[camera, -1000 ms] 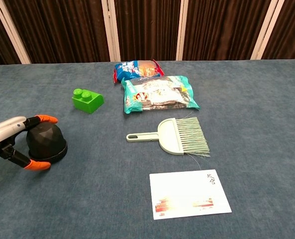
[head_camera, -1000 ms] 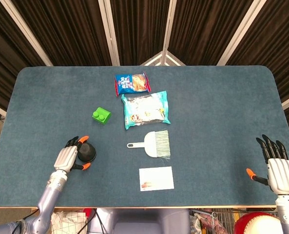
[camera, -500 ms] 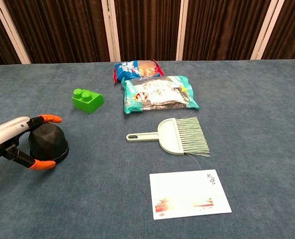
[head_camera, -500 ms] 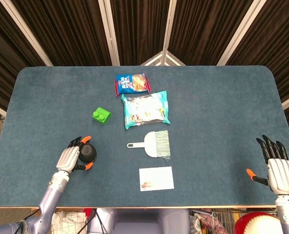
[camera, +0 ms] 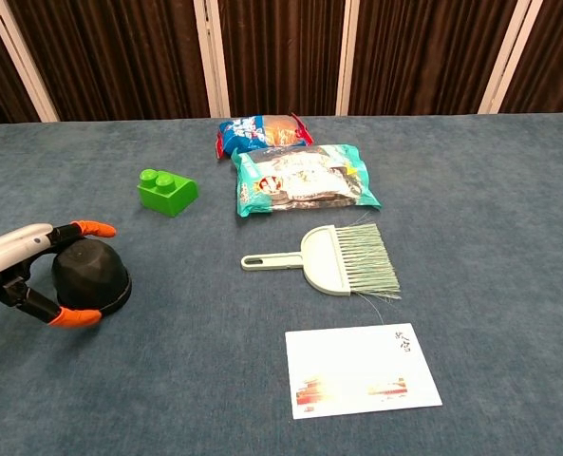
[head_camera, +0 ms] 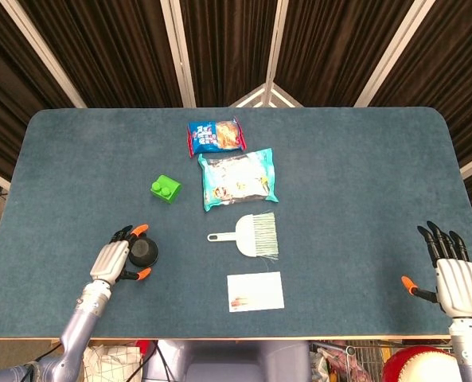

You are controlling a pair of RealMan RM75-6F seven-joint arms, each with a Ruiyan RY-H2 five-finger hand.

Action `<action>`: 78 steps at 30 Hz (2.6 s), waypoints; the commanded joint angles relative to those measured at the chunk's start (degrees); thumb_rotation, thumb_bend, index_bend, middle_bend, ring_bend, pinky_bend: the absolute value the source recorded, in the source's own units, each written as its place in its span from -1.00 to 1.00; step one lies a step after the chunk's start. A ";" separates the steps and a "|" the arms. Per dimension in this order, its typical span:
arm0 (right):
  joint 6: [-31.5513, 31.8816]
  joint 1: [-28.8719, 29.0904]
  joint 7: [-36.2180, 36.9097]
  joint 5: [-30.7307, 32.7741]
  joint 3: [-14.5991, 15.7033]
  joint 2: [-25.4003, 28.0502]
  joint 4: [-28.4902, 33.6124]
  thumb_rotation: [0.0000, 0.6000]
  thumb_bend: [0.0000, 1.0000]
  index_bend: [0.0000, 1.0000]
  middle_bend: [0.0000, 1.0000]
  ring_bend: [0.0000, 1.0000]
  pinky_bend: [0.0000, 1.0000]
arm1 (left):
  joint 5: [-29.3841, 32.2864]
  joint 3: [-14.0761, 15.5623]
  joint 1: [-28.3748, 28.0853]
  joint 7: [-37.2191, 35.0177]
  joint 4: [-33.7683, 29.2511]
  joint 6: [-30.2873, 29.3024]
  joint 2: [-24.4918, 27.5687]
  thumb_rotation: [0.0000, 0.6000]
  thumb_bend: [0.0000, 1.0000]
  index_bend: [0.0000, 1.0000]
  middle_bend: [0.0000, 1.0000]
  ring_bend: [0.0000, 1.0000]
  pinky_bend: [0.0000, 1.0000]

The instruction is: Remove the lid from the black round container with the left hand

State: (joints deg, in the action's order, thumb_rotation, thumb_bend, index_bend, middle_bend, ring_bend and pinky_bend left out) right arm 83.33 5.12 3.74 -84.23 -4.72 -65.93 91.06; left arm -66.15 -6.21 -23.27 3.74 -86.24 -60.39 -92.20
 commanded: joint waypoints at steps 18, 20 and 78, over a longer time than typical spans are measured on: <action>-0.19 0.12 -0.05 -0.06 0.09 0.17 0.39 1.00 -0.55 -0.80 -0.89 -0.79 -0.93 | 0.73 -0.65 0.21 0.76 -1.13 -1.23 0.54 1.00 -0.10 -0.76 -0.27 -1.00 -1.00; -0.13 0.09 -0.03 -0.12 0.13 0.28 0.46 1.00 -0.55 -0.80 -0.89 -0.79 -0.93 | 0.71 -0.68 0.24 0.69 -1.29 -1.31 0.67 1.00 -0.05 -0.76 -0.24 -1.00 -1.00; -1.40 0.38 0.83 0.67 0.25 0.65 0.93 1.00 -0.56 -0.80 -0.89 -0.79 -0.93 | 5.63 0.23 -0.56 6.02 -3.18 0.01 2.67 1.00 -0.14 -0.78 -0.45 -1.00 -1.00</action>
State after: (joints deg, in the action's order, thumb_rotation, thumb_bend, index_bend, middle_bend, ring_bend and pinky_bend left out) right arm 81.95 5.52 4.53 -83.58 -4.48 -65.32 92.00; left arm -60.50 -5.81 -23.84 10.03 -89.48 -60.28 -89.38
